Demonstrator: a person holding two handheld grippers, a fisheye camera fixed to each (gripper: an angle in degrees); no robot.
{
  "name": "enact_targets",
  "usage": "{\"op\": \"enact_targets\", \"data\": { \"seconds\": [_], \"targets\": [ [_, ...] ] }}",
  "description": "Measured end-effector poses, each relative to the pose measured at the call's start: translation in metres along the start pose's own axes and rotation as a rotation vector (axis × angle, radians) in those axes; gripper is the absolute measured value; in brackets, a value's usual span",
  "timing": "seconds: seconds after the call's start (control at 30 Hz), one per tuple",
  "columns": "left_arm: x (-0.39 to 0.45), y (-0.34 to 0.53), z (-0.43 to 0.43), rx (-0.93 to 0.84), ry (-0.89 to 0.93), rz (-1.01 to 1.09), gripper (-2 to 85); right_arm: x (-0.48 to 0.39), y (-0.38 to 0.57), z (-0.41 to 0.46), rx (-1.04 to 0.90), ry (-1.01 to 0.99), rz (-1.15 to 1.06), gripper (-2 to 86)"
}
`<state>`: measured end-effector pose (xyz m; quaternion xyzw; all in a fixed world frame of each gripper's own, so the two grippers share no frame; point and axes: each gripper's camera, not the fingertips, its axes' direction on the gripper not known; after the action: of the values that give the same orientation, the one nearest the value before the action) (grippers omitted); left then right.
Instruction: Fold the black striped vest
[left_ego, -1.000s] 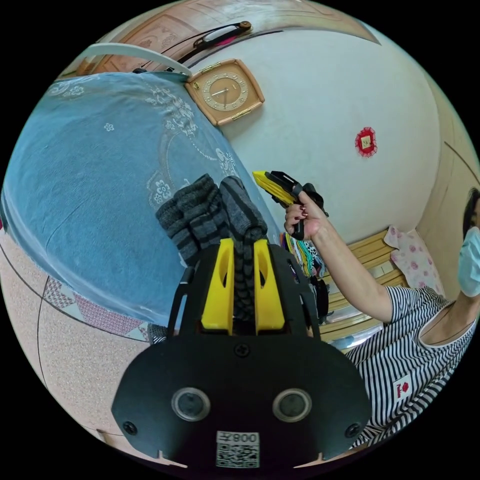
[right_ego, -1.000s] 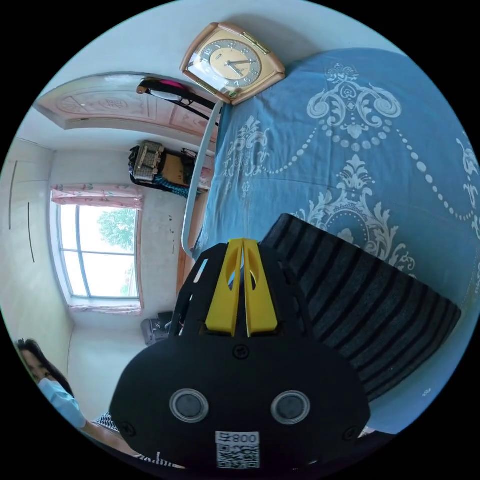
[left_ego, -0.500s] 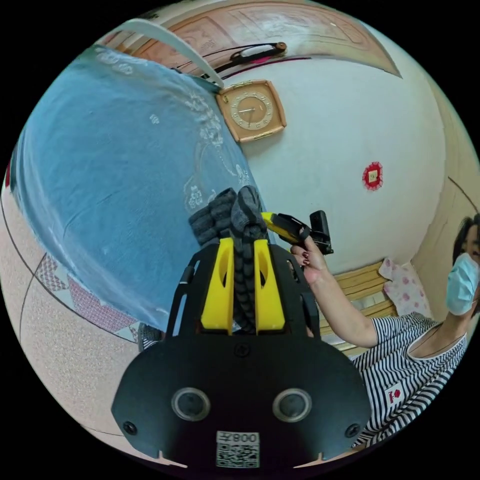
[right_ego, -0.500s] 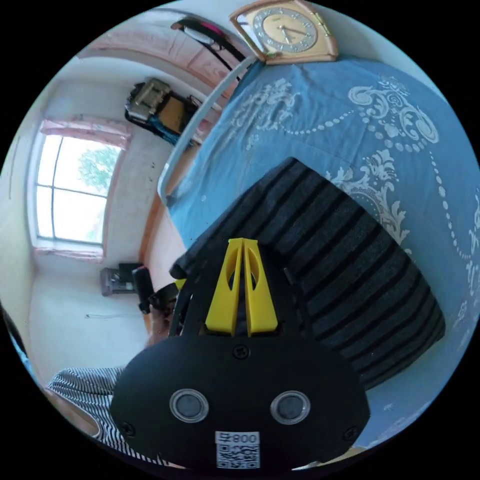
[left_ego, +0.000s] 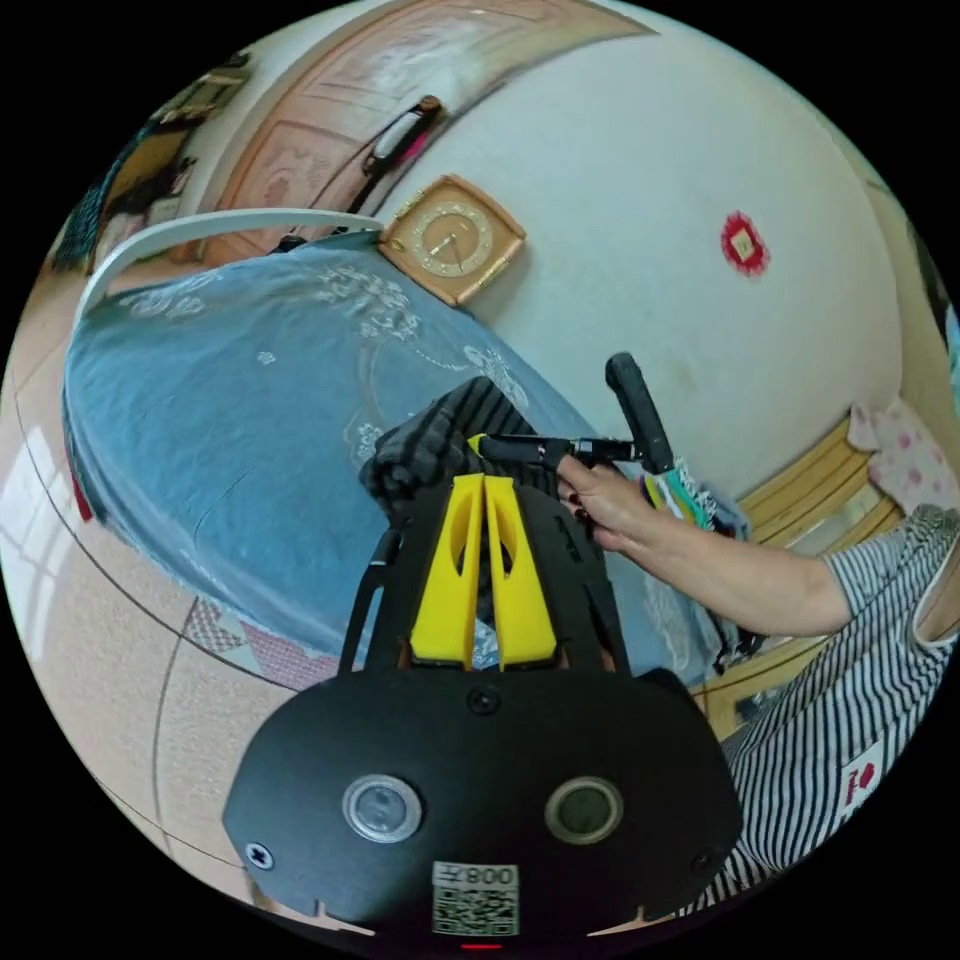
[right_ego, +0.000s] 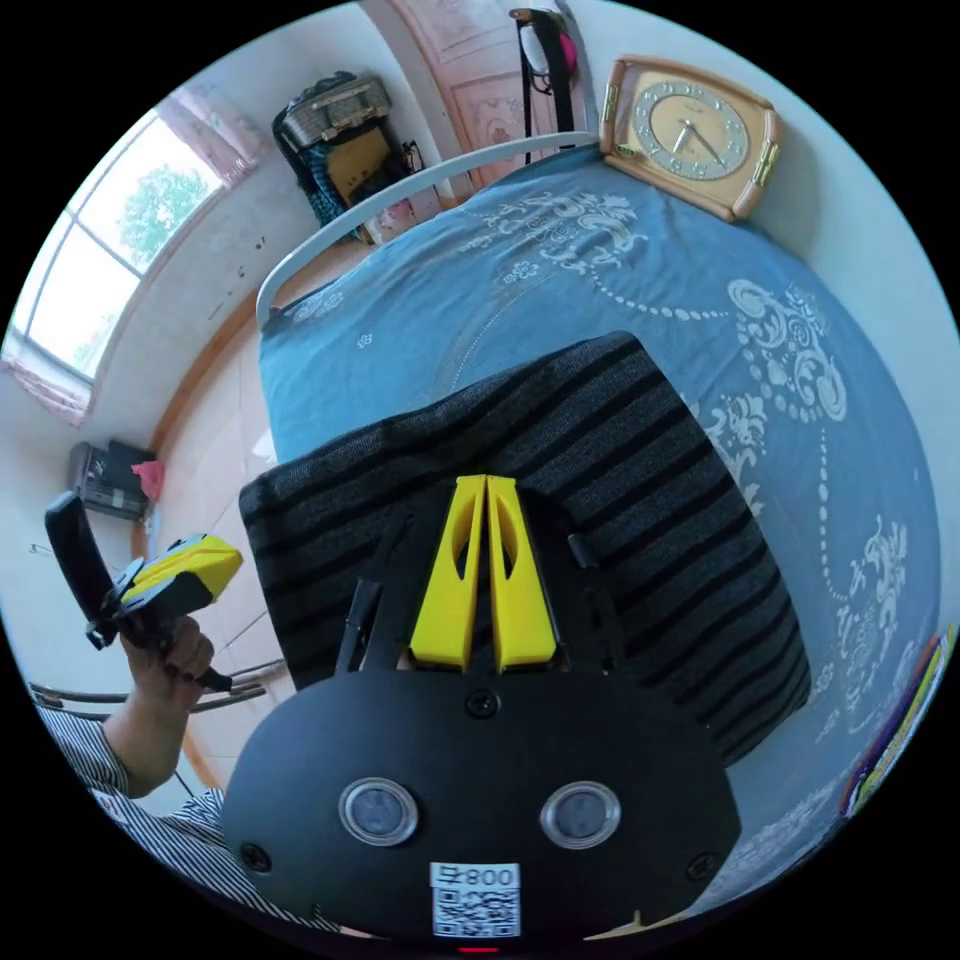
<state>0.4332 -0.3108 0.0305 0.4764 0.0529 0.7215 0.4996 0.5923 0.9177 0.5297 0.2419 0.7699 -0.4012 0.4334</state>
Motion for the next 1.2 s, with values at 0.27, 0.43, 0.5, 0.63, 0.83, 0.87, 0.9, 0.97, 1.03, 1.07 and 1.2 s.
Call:
{"op": "enact_targets", "data": {
  "seconds": [0.27,0.43,0.5,0.63,0.83,0.87,0.9,0.97,1.03,1.07,1.2],
  "targets": [
    [0.003,0.002,0.054,-0.157,-0.081,-0.039,0.1,-0.018,-0.004,-0.007,-0.052,-0.037,0.005,0.2],
    [0.031,0.012,0.045,-0.105,-0.181,0.010,0.1,-0.012,-0.004,-0.022,0.041,0.002,0.039,0.2],
    [0.042,0.013,0.050,-0.123,-0.250,0.066,0.1,-0.008,-0.008,-0.010,-0.004,-0.006,0.060,0.1],
    [0.061,0.017,0.083,-0.234,-0.392,0.198,0.2,-0.022,-0.005,0.019,-0.035,0.119,-0.012,0.1],
    [0.069,0.029,0.093,-0.220,-0.390,0.187,0.2,-0.039,0.010,0.046,-0.058,0.318,-0.142,0.1],
    [0.067,0.031,0.093,-0.221,-0.368,0.170,0.2,-0.030,0.013,0.047,-0.056,0.272,-0.105,0.1],
    [0.066,0.031,0.093,-0.223,-0.356,0.158,0.2,-0.025,0.015,0.047,-0.053,0.240,-0.086,0.1],
    [0.061,0.033,0.088,-0.222,-0.293,0.096,0.2,0.004,0.026,0.042,-0.053,0.069,0.017,0.1],
    [0.057,0.037,0.078,-0.188,-0.215,0.047,0.2,0.026,0.042,0.034,-0.035,-0.035,0.070,0.2],
    [0.055,0.042,0.070,-0.152,-0.174,0.027,0.3,0.040,0.059,0.027,0.000,-0.077,0.094,0.2],
    [0.051,0.068,0.053,-0.106,-0.097,-0.042,1.0,0.086,0.128,0.007,0.093,-0.181,0.197,0.5]
  ]
}}
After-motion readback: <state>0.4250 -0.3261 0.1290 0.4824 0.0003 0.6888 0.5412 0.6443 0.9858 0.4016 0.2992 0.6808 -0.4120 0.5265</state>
